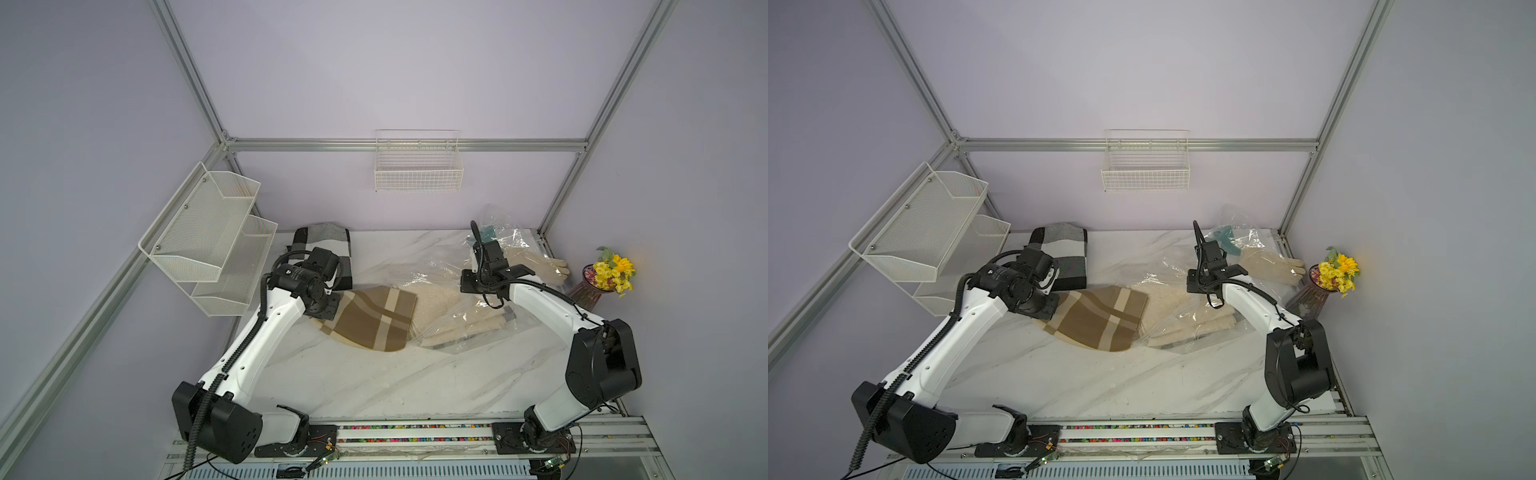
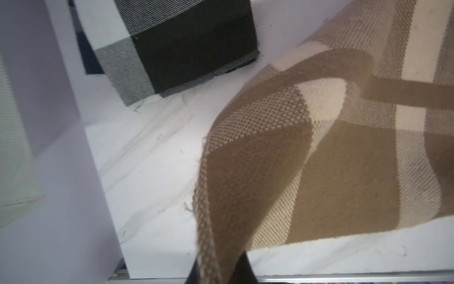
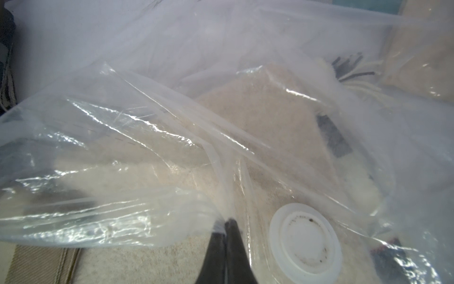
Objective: Take the scarf out of the vacuum bag
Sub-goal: Place the scarf at the center of the board.
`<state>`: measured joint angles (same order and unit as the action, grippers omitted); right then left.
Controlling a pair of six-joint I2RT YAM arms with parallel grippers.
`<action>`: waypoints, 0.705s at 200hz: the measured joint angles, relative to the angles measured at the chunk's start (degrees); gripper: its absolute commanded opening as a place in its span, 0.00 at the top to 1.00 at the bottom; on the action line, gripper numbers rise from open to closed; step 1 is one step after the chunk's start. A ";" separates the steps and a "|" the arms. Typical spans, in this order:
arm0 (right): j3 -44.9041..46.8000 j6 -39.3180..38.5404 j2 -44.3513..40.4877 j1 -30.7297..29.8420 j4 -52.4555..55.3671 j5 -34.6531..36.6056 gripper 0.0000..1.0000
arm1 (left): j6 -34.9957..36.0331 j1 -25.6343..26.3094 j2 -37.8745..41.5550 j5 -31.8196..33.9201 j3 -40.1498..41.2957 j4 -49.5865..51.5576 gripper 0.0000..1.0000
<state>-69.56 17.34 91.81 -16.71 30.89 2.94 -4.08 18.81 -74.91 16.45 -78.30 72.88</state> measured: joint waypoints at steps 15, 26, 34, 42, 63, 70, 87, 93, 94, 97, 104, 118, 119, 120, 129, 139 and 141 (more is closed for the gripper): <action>0.09 0.00 0.00 0.02 -0.11 -0.13 1.00 | 2.51 0.00 3.04 3.52 0.70 -0.55 1.00; 0.15 0.00 0.00 0.09 -0.20 -0.33 1.00 | 4.68 -0.04 5.55 5.75 1.81 -1.53 1.00; 0.24 0.00 0.00 0.15 -0.37 -0.46 1.00 | 6.36 -0.04 7.37 7.23 2.84 -2.23 1.00; 0.28 0.00 0.00 0.22 -0.46 -0.61 1.00 | 8.17 -0.07 8.96 8.57 3.96 -2.95 1.00; 0.28 0.00 -0.02 0.26 -0.55 -1.07 1.00 | 13.11 -0.09 11.89 10.88 7.23 -5.64 1.00; 0.28 0.00 -0.02 0.26 -0.57 -1.14 1.00 | 14.78 -0.11 12.41 11.43 8.33 -6.67 1.00; 0.28 0.02 -0.02 0.28 -0.59 -1.27 1.00 | 18.58 -0.15 13.00 12.94 10.86 -9.90 1.00; 0.28 0.02 -0.04 0.28 -0.61 -1.33 1.00 | 19.82 -0.17 13.05 13.46 11.67 -11.21 1.00; 0.28 0.02 -0.04 0.28 -0.61 -1.33 1.00 | 20.13 -0.17 13.05 13.60 11.85 -11.54 1.00; 0.28 0.02 -0.04 0.28 -0.61 -1.36 1.00 | 20.61 -0.20 13.05 13.77 12.17 -12.17 1.00; 0.28 0.02 -0.04 0.28 -0.61 -1.36 1.00 | 21.99 -0.24 13.05 14.08 12.85 -13.73 1.00; 0.28 0.02 -0.04 0.28 -0.61 -1.38 1.00 | 24.30 -0.31 13.07 14.10 13.53 -16.70 1.00; 0.28 0.02 -0.04 0.28 -0.61 -1.38 1.00 | 24.37 -0.31 13.05 14.10 13.55 -16.83 1.00; 0.28 0.02 -0.04 0.28 -0.61 -1.38 1.00 | 24.57 -0.31 13.05 14.08 13.55 -17.14 1.00; 0.28 0.02 -0.07 0.28 -0.61 -1.38 1.00 | 25.88 -0.31 13.07 13.97 13.55 -19.04 1.00; 0.28 0.02 -0.07 0.28 -0.61 -1.38 1.00 | 27.10 -0.31 13.25 13.75 13.57 -21.42 1.00; 0.28 0.02 -0.09 0.28 -0.63 -1.38 1.00 | 27.43 -0.31 13.31 13.70 13.60 -21.97 1.00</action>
<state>-69.28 17.37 91.72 -16.43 30.26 1.56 23.35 18.50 -61.60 30.15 -64.71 50.92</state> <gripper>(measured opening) 0.049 0.077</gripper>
